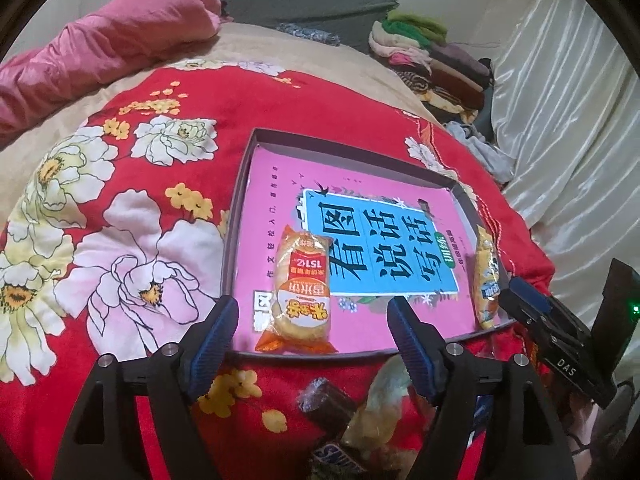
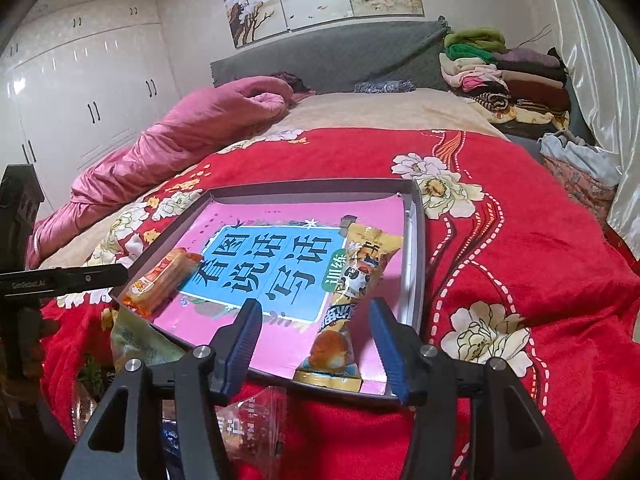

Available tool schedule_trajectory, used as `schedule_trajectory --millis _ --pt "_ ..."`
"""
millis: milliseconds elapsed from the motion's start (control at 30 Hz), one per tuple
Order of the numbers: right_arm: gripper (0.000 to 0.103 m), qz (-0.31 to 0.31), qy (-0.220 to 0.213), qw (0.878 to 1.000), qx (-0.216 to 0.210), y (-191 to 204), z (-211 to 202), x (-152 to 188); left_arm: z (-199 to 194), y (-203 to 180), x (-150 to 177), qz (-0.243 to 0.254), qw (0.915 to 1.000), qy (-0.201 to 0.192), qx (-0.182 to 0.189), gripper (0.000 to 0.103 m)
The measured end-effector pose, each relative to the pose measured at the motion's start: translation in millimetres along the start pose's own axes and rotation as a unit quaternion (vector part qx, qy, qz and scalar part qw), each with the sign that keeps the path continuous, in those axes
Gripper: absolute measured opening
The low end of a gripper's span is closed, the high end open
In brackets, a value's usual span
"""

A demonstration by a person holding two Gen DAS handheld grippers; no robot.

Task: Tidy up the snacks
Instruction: 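Lower both snacks onto the book and open both tools, then withdraw both tools from the tray back toward the snack pile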

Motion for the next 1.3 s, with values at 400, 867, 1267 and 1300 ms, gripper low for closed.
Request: schedule_trajectory --millis 400,867,1267,1300 --pt "0.061 -0.016 -0.004 1.0 0.001 10 -8 3 -11 -4 6 0.02 0.9998 -0.003 -0.005 0.078" --pt "0.068 -0.029 -0.014 0.999 -0.005 21 -18 6 -21 -3 13 0.028 0.9996 -0.005 -0.007 0.083" --pt "0.07 -0.031 -0.022 0.999 -0.009 25 -26 7 -30 0 20 0.032 0.9995 -0.004 -0.008 0.083" --pt "0.071 -0.031 -0.024 0.999 -0.01 26 -27 7 -31 1 20 0.032 0.9994 -0.004 -0.009 0.083"
Point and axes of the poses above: each gripper's, at about its wrist camera, not at the fingertips, and z roughly the way its jaws point, y to its left, x to its underside, the point moved 2 cm from there along z, roughly the way its jaws point, and after that the axes turned 2 degrees about -x, right-handed, at the moved point
